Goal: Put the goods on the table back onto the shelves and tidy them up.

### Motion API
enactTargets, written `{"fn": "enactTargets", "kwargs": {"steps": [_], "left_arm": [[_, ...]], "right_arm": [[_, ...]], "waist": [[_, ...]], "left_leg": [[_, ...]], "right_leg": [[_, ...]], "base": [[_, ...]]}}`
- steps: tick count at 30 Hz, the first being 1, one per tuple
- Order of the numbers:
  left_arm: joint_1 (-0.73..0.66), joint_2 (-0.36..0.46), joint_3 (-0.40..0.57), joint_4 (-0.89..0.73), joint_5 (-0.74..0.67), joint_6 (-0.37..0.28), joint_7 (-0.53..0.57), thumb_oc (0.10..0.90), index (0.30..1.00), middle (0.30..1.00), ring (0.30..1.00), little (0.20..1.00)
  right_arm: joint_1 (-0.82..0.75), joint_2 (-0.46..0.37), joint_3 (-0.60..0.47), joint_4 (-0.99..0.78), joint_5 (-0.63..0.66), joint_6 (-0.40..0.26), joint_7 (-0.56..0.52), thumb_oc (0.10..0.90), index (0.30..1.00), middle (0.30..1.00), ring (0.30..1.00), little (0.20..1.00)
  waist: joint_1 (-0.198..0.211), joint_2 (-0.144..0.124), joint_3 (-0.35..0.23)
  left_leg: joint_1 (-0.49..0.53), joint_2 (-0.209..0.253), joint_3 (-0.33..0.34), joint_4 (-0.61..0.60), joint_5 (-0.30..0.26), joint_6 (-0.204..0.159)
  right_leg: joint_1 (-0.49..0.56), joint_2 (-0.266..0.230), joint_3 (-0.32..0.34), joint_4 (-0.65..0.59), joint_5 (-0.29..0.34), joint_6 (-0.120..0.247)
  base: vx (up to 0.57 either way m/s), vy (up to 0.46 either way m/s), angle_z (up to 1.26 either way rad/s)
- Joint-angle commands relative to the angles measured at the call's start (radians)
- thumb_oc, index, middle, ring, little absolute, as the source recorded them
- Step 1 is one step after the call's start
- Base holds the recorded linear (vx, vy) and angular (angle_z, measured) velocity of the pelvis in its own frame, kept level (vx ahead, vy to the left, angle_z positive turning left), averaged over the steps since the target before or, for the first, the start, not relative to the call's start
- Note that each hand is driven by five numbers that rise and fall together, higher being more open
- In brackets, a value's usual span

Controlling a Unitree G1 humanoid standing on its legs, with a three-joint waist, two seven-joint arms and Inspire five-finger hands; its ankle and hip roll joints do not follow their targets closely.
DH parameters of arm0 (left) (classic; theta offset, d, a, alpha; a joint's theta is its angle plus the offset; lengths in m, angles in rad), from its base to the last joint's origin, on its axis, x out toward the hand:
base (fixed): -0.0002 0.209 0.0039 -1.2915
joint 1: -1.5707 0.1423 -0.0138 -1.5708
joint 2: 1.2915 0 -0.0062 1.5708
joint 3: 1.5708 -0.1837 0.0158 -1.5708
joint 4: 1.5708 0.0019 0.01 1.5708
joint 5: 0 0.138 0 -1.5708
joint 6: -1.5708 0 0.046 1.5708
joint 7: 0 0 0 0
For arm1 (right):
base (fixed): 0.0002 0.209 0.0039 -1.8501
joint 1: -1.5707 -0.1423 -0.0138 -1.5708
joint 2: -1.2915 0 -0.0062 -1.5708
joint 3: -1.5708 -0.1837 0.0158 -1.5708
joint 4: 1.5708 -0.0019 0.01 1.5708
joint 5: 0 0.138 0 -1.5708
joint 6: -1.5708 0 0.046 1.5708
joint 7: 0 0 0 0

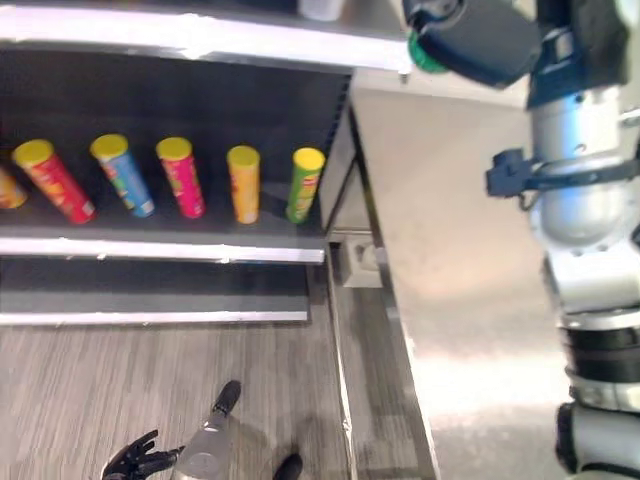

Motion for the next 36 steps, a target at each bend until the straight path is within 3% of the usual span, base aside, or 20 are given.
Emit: {"fn": "enactTargets", "kwargs": {"steps": [1,3,4,6,10,15,16,22,24,25,26,27,28,29,30,31,34,36], "left_arm": [[0.007,0.045,-0.062,-0.029,-0.008,-0.041,0.010,0.800,0.900,0.900,0.900,0.900],[0.002,0.048,-0.064,-0.035,-0.004,-0.041,0.011,0.800,0.900,0.900,0.900,0.900],[0.007,0.049,-0.067,-0.044,-0.004,-0.044,0.013,0.800,0.900,0.900,0.900,0.900],[0.016,0.042,-0.082,-0.046,0.012,-0.038,0.005,0.800,0.900,0.900,0.900,0.900],[0.007,0.044,-0.096,-0.022,0.043,-0.034,0.006,0.800,0.900,0.900,0.900,0.900],[-0.011,0.066,-0.100,-0.034,0.050,-0.040,0.014,0.800,0.900,0.900,0.900,0.900],[-0.008,0.073,-0.103,-0.033,0.059,-0.042,0.014,0.800,0.900,0.900,0.900,0.900],[-0.012,0.094,-0.110,-0.017,0.081,-0.044,0.007,0.800,0.900,0.900,0.900,0.900],[-0.018,0.109,-0.111,-0.028,0.067,-0.042,0.009,0.800,0.900,0.900,0.900,0.900],[-0.018,0.108,-0.110,-0.029,0.067,-0.041,0.009,0.800,0.900,0.900,0.900,0.900],[-0.021,0.114,-0.111,-0.040,0.060,-0.042,0.011,0.800,0.900,0.900,0.900,0.900],[-0.027,0.128,-0.122,-0.057,0.037,-0.043,0.007,0.800,0.900,0.900,0.900,0.900],[-0.027,0.126,-0.122,-0.057,0.037,-0.042,0.007,0.800,0.900,0.900,0.900,0.900],[-0.040,0.138,-0.134,-0.062,0.039,-0.042,0.007,0.800,0.900,0.900,0.900,0.900],[-0.041,0.137,-0.134,-0.062,0.039,-0.042,0.007,0.800,0.900,0.900,0.900,0.900],[-0.038,0.124,-0.134,-0.093,-0.004,-0.050,0.006,0.800,0.900,0.900,0.900,0.900],[-0.037,0.106,-0.136,-0.117,-0.026,-0.051,0.007,0.800,0.900,0.900,0.900,0.900],[-0.031,0.086,-0.139,-0.122,-0.036,-0.048,0.005,0.800,0.900,0.900,0.900,0.900]], "right_arm": [[-0.093,0.004,-0.011,0.000,0.063,-0.061,-0.058,0.400,0.300,0.300,0.300,0.300],[-0.105,-0.010,-0.002,0.003,0.076,-0.058,-0.053,0.400,0.300,0.300,0.300,0.300],[-0.105,-0.013,0.001,0.004,0.083,-0.058,-0.046,0.400,0.300,0.300,0.300,0.300],[-0.096,-0.024,-0.024,-0.005,0.103,-0.056,-0.035,0.400,0.300,0.300,0.300,0.300],[-0.074,-0.013,-0.041,-0.007,0.126,-0.057,-0.028,0.400,0.300,0.300,0.300,0.300],[-0.081,-0.013,-0.032,0.007,0.125,-0.040,-0.030,0.400,0.300,0.300,0.300,0.300],[-0.110,-0.016,-0.004,0.029,0.109,-0.025,-0.033,0.400,0.300,0.300,0.300,0.300],[-0.181,-0.019,0.081,0.122,0.087,0.003,-0.041,0.400,0.300,0.300,0.300,0.300],[-0.199,-0.027,0.107,0.145,0.095,0.008,-0.039,0.400,0.300,0.300,0.300,0.300],[-0.202,-0.027,0.110,0.147,0.095,0.008,-0.039,0.400,0.300,0.300,0.300,0.300],[-0.221,-0.036,0.131,0.166,0.102,0.008,-0.040,0.400,0.300,0.300,0.300,0.300],[-0.258,-0.056,0.167,0.212,0.127,0.001,-0.041,0.400,0.300,0.300,0.300,0.300],[-0.265,-0.057,0.172,0.216,0.129,0.000,-0.041,0.400,0.300,0.300,0.300,0.300],[-0.290,-0.087,0.192,0.261,0.139,-0.002,-0.047,0.400,0.300,0.300,0.300,0.300],[-0.292,-0.087,0.194,0.263,0.140,-0.003,-0.047,0.400,0.300,0.300,0.300,0.300],[-0.336,-0.100,0.225,0.275,0.176,-0.022,-0.049,0.400,0.300,0.300,0.300,0.300],[-0.346,-0.109,0.227,0.273,0.179,-0.024,-0.056,0.400,0.300,0.300,0.300,0.300],[-0.349,-0.119,0.222,0.265,0.183,-0.019,-0.055,0.400,0.300,0.300,0.300,0.300]], "waist": [[-0.051,-0.013,-0.094],[-0.072,-0.014,-0.100],[-0.087,-0.001,-0.118],[-0.110,0.027,-0.142],[-0.112,0.042,-0.181],[-0.097,0.027,-0.190],[-0.089,0.018,-0.190],[-0.075,0.008,-0.174],[-0.088,0.011,-0.157],[-0.087,0.012,-0.157],[-0.091,0.015,-0.154],[-0.104,0.011,-0.146],[-0.105,0.012,-0.147],[-0.105,-0.009,-0.130],[-0.107,-0.009,-0.131],[-0.113,-0.027,-0.112],[-0.115,-0.028,-0.093],[-0.121,-0.023,-0.094]], "left_leg": [[0.043,0.049,-0.055,0.128,-0.056,-0.062],[0.079,0.084,-0.028,0.149,-0.078,-0.062],[0.135,0.106,-0.002,0.128,-0.106,-0.075],[0.165,0.096,0.026,0.069,-0.100,-0.080],[0.200,0.054,0.031,-0.027,-0.091,-0.079],[0.195,-0.017,0.012,-0.056,-0.112,-0.052],[0.193,-0.063,0.008,-0.050,-0.135,-0.027],[0.205,-0.126,0.018,-0.052,-0.156,0.011],[0.204,-0.126,0.015,-0.053,-0.146,0.020],[0.205,-0.125,0.017,-0.053,-0.146,0.020],[0.204,-0.124,0.016,-0.056,-0.140,0.024],[0.196,-0.135,0.007,-0.056,-0.131,0.034],[0.191,-0.134,0.007,-0.055,-0.129,0.034],[0.169,-0.151,-0.016,0.000,-0.147,0.031],[0.163,-0.152,-0.018,0.002,-0.144,0.032],[0.123,-0.170,-0.029,0.141,-0.188,0.005],[0.063,-0.162,-0.032,0.274,-0.217,-0.017],[0.030,-0.103,-0.040,0.303,-0.209,-0.039]], "right_leg": [[-0.050,-0.100,0.068,0.029,-0.041,0.116],[-0.060,-0.122,0.036,0.028,-0.030,0.122],[-0.065,-0.130,0.013,0.031,-0.029,0.128],[-0.067,-0.144,-0.007,0.037,-0.014,0.140],[-0.055,-0.187,-0.038,0.044,0.011,0.165],[-0.059,-0.272,-0.068,0.057,0.062,0.210],[-0.066,-0.319,-0.060,0.064,0.093,0.235],[-0.096,-0.387,-0.042,0.147,0.123,0.254],[-0.127,-0.353,0.027,0.209,0.097,0.234],[-0.130,-0.353,0.030,0.212,0.095,0.233],[-0.149,-0.318,0.067,0.236,0.067,0.219],[-0.181,-0.193,0.114,0.259,-0.010,0.189],[-0.185,-0.192,0.113,0.258,-0.007,0.187],[-0.159,-0.125,0.155,0.185,-0.044,0.164],[-0.160,-0.126,0.153,0.179,-0.038,0.163],[-0.139,-0.099,0.213,0.121,-0.024,0.135],[-0.119,-0.095,0.218,0.092,-0.023,0.126],[-0.092,-0.102,0.212,0.061,-0.027,0.135]], "base": [[-0.11,0.063,0.03],[-0.10,0.116,0.52],[-0.04,0.227,0.73],[0.02,0.284,0.62],[0.05,0.272,0.76],[0.01,0.309,0.47],[0.00,0.255,0.42],[0.00,0.221,-0.02],[-0.01,0.095,-0.02],[-0.01,0.063,0.06],[-0.01,0.082,0.06],[-0.02,0.082,0.04],[0.00,0.000,0.00],[0.00,-0.053,0.00],[0.09,-0.093,0.47],[0.07,-0.038,0.67],[0.04,-0.019,0.15],[0.07,0.117,0.13]]}}
